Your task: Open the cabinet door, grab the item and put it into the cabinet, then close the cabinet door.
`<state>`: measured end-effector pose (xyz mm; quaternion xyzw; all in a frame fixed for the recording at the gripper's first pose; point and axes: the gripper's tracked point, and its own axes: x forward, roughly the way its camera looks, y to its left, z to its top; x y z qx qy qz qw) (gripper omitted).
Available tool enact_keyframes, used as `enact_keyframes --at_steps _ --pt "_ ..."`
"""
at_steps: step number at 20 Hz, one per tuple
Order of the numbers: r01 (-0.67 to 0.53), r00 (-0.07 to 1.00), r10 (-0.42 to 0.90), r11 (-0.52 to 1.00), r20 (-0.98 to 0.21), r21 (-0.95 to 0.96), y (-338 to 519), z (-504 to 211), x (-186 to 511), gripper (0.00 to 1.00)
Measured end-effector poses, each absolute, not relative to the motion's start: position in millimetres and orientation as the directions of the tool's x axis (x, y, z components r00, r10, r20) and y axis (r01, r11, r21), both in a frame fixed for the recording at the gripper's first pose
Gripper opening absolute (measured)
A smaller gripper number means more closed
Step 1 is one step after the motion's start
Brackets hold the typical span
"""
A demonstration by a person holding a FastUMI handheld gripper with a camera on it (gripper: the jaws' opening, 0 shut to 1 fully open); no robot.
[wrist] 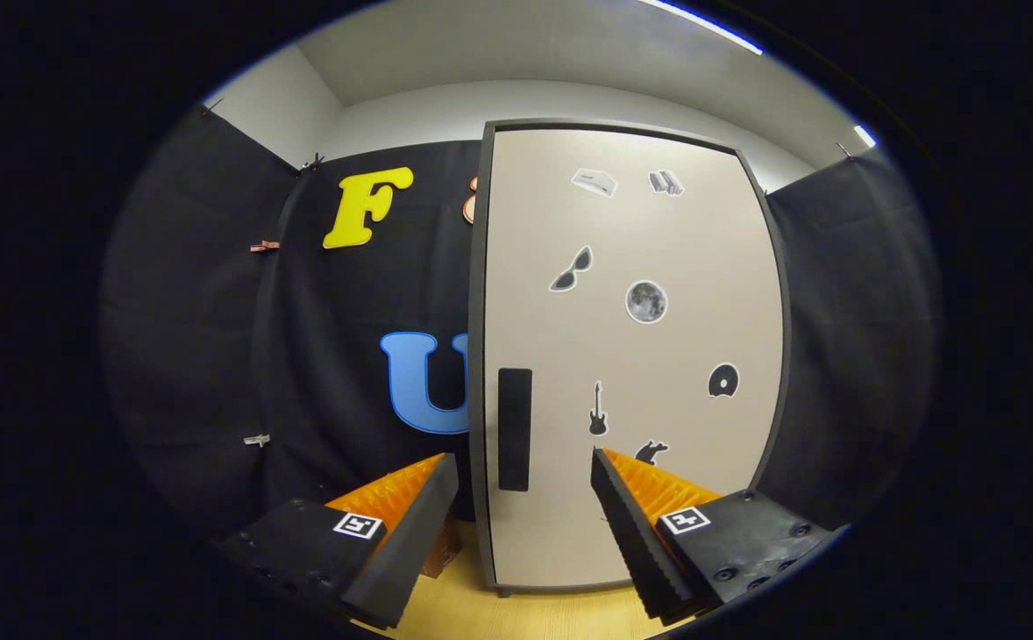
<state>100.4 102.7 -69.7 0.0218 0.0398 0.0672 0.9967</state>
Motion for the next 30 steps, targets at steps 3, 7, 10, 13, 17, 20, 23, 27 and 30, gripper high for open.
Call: enact_keyframes --at_steps 3,7,10,13,17,20,23,27,30 --pt "-0.123 0.99 0.125 0.992 -0.057 0.034 113 -77 129 0.95" --pt "-0.103 0.99 0.105 0.994 -0.096 0.019 118 -100 158 0.92" --pt "-0.104 0.989 0.106 0.994 -0.107 0.022 120 -109 173 0.89" --pt "-0.097 0.99 0.098 0.995 -0.099 0.02 119 -112 185 0.82" --pt "-0.083 0.993 0.086 0.996 -0.078 0.043 119 -108 197 0.58" --pt "-0.092 0.992 0.096 0.994 -0.084 0.053 122 -108 196 0.48" --pt "-0.062 0.995 0.064 0.998 -0.08 0.026 124 -109 198 0.34" --pt "-0.056 0.992 0.058 0.998 -0.11 0.025 122 -110 195 0.2" --pt "-0.083 0.989 0.086 0.996 -0.121 0.029 122 -108 186 0.2"
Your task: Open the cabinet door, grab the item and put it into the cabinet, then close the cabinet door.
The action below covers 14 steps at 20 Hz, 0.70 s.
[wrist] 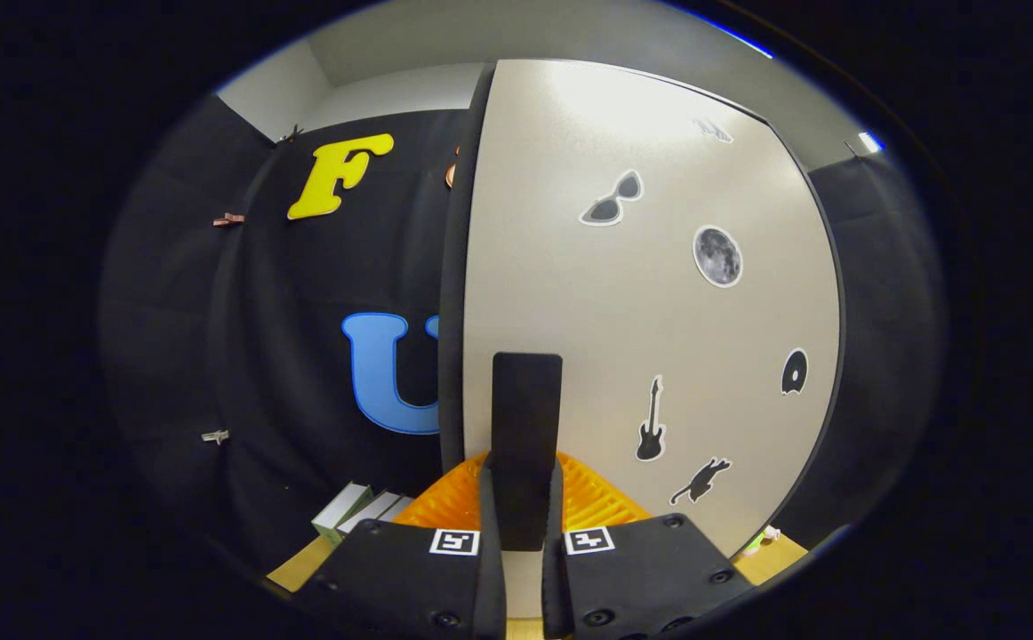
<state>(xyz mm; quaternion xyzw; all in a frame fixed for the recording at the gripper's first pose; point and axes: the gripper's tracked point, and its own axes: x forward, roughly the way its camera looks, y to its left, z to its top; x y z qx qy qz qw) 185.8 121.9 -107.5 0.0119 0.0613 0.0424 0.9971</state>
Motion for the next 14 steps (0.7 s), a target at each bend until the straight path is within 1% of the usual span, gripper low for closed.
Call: enact_keyframes --at_steps 8,14 --pt "-0.196 0.964 0.205 0.978 -0.169 0.068 110 -94 129 0.2" --pt "-0.19 0.963 0.193 0.981 -0.189 0.037 75 -88 78 0.2"
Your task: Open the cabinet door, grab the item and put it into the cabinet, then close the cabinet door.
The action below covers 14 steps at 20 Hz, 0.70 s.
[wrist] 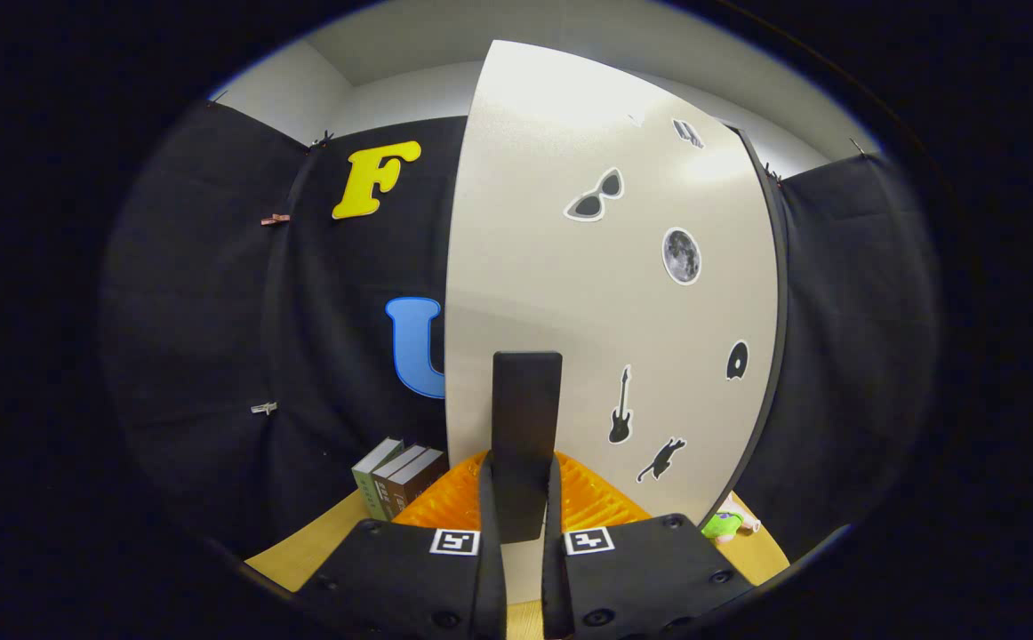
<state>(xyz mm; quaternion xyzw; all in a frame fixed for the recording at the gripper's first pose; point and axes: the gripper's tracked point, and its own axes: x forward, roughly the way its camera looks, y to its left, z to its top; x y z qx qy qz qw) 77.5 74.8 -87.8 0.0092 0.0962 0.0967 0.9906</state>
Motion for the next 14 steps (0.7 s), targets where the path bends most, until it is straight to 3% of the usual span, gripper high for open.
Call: enact_keyframes --at_steps 14 --pt "-0.078 0.976 0.071 0.997 -0.208 -0.026 -14 -76 0 0.19"
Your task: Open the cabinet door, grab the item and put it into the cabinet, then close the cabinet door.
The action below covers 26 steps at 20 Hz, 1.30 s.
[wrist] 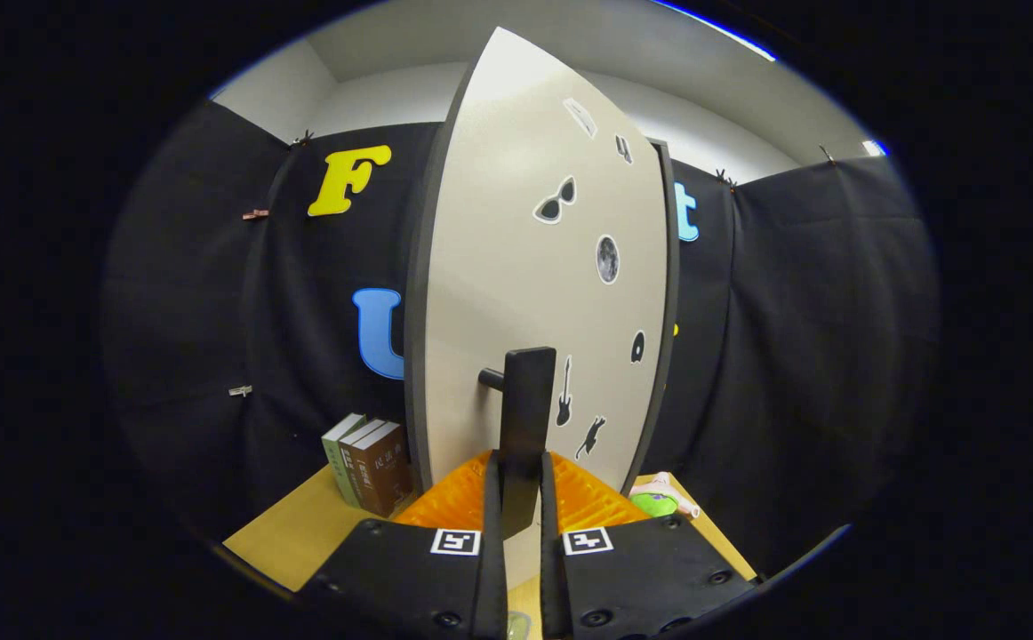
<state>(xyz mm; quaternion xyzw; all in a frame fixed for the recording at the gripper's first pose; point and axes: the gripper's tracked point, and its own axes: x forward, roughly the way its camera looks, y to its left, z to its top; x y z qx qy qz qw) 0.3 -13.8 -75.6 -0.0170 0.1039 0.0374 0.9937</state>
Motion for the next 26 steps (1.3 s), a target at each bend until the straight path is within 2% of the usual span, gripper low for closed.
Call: enact_keyframes --at_steps 7,11,16,21,26 --pt "-0.007 0.979 -0.002 0.999 -0.202 -0.043 -80 -70 -32 0.16" --pt "0.036 0.979 -0.04 0.999 -0.202 -0.026 -113 -69 -41 0.12" --pt "0.085 0.976 -0.091 0.996 -0.199 -0.035 -159 -74 -42 0.11" --pt "0.059 0.978 -0.058 0.998 -0.202 0.001 -198 -73 -44 0.07" --pt "0.008 0.982 0.001 0.999 -0.188 0.048 -233 -75 -43 0.07"
